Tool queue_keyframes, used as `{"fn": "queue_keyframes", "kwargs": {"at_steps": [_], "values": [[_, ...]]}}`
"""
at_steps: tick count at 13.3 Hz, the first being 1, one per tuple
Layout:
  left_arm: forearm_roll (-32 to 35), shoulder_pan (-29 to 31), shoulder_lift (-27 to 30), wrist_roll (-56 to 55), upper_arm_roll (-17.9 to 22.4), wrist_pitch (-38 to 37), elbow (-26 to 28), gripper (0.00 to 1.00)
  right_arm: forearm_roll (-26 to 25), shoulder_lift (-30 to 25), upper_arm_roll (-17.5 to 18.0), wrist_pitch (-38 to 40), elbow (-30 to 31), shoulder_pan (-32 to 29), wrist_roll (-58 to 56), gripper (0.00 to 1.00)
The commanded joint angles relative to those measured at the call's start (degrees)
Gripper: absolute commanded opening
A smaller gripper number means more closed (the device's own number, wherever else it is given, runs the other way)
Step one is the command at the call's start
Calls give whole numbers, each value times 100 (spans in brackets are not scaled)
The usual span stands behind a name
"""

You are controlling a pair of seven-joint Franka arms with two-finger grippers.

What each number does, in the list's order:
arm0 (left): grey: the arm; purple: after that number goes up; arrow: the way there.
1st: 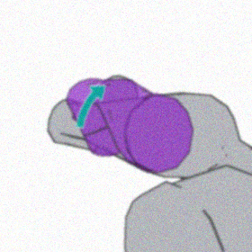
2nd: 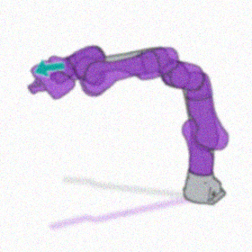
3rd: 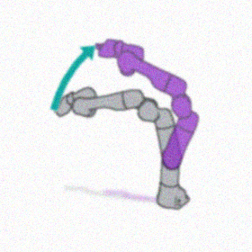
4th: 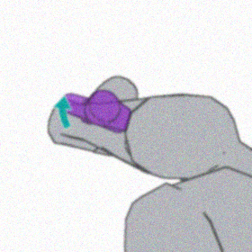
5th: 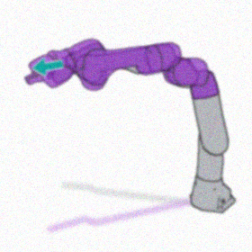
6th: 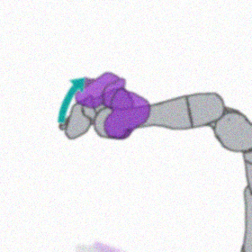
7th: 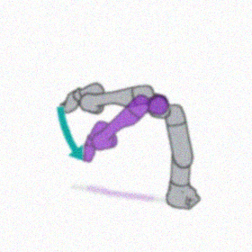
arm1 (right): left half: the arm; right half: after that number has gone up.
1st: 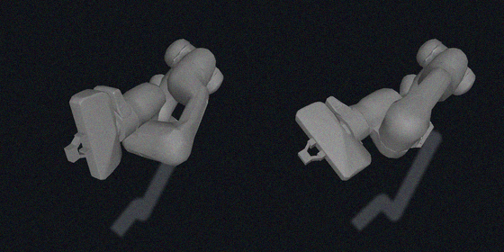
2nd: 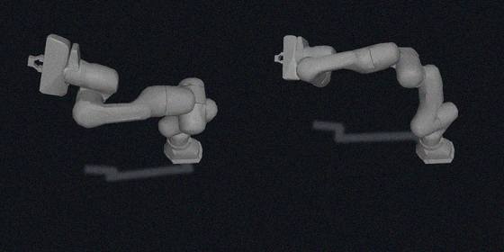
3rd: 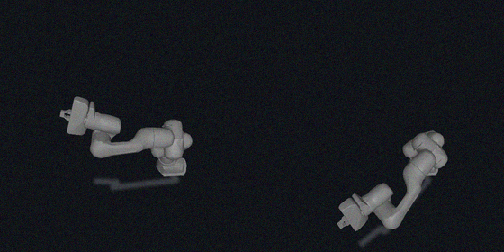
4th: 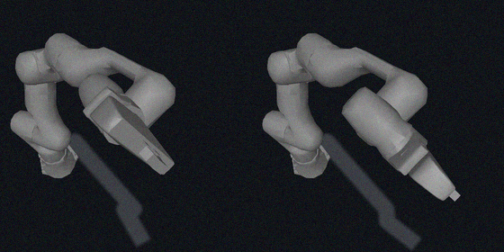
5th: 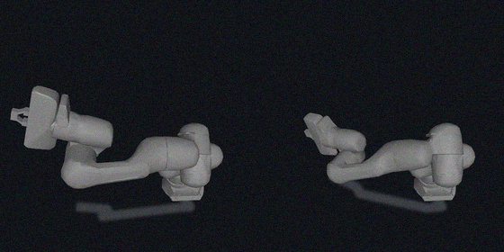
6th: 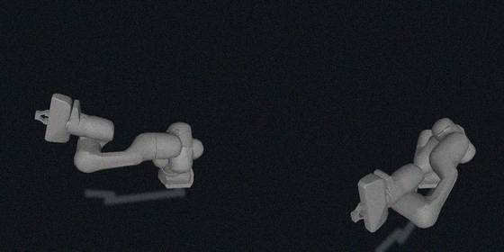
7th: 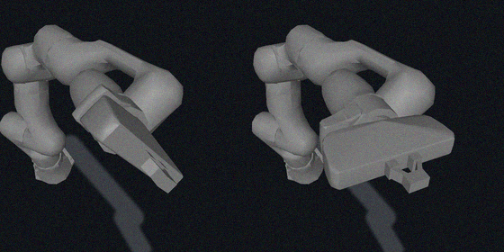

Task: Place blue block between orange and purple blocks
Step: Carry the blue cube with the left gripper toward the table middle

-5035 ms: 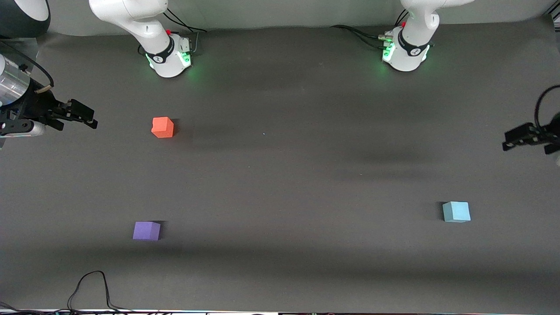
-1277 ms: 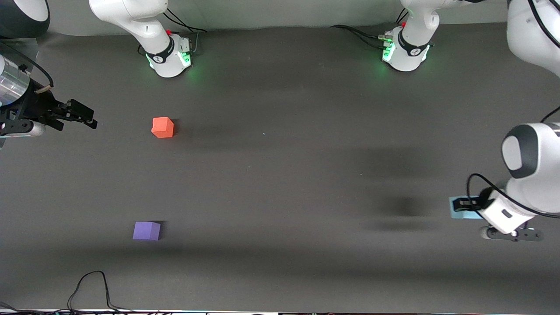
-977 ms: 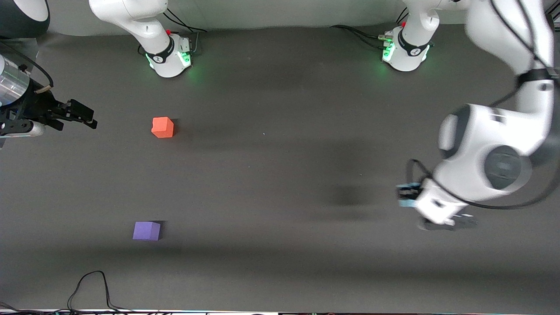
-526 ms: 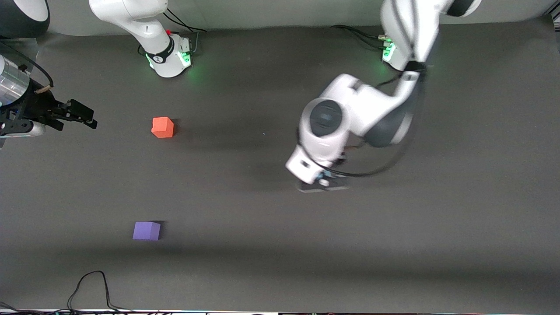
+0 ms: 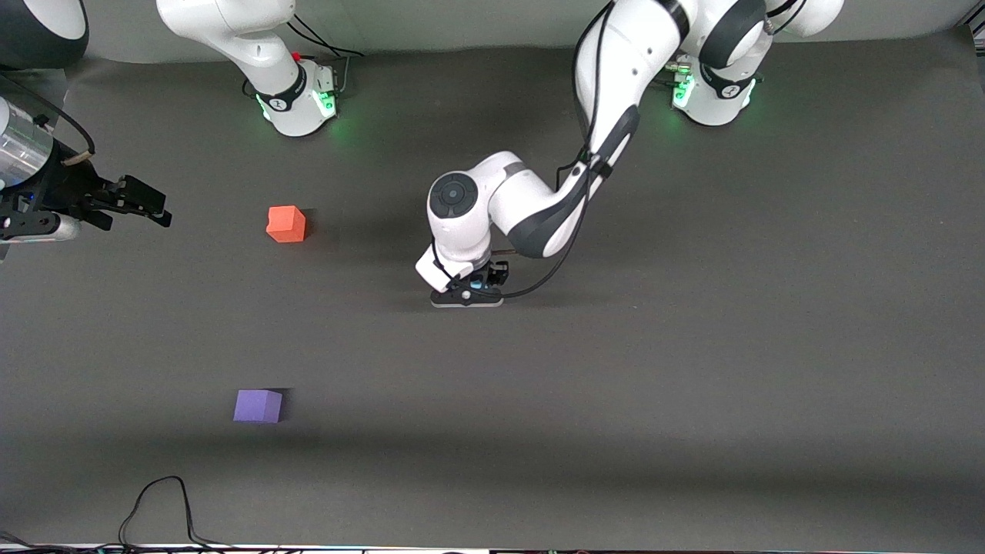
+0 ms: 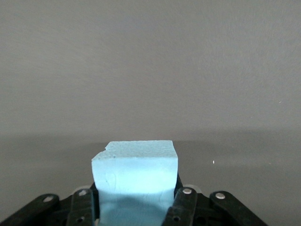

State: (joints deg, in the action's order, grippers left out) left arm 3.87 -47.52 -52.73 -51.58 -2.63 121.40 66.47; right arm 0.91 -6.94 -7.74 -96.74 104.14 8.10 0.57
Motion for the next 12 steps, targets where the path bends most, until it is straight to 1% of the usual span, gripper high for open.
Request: {"fn": "queue_keyframes", "kwargs": {"at_steps": [1, 3, 4, 5, 6, 7, 9, 10, 12], "values": [[87, -117, -369, -133, 113, 164, -284, 35, 40, 44, -8, -29, -79, 25, -118, 100], [87, -117, -457, -133, 113, 217, -284, 36, 41, 35, -17, -73, -70, 25, -118, 100], [87, -117, -510, -133, 122, 218, -284, 46, 32, 17, -17, -73, -70, 25, -127, 100], [87, -108, -519, -107, 131, 226, -284, 73, 32, 26, -17, -91, -78, 25, -127, 100], [96, -108, -519, -63, 131, 252, -275, 93, 32, 43, -17, -91, -122, 17, -145, 100], [87, -91, -467, -62, 140, 174, -284, 98, 32, 44, -26, -82, -157, 16, -197, 100], [79, -38, -152, -45, 131, -158, -319, 100, 32, 44, -26, 23, -149, 25, -198, 100], [44, 110, 7, -19, 114, -482, -363, 100, -3, 26, -26, 49, -158, 17, -206, 100], [-157, 654, 524, 278, -79, -888, -354, 100, -21, 17, -70, 58, -227, -1, -354, 100]]}}
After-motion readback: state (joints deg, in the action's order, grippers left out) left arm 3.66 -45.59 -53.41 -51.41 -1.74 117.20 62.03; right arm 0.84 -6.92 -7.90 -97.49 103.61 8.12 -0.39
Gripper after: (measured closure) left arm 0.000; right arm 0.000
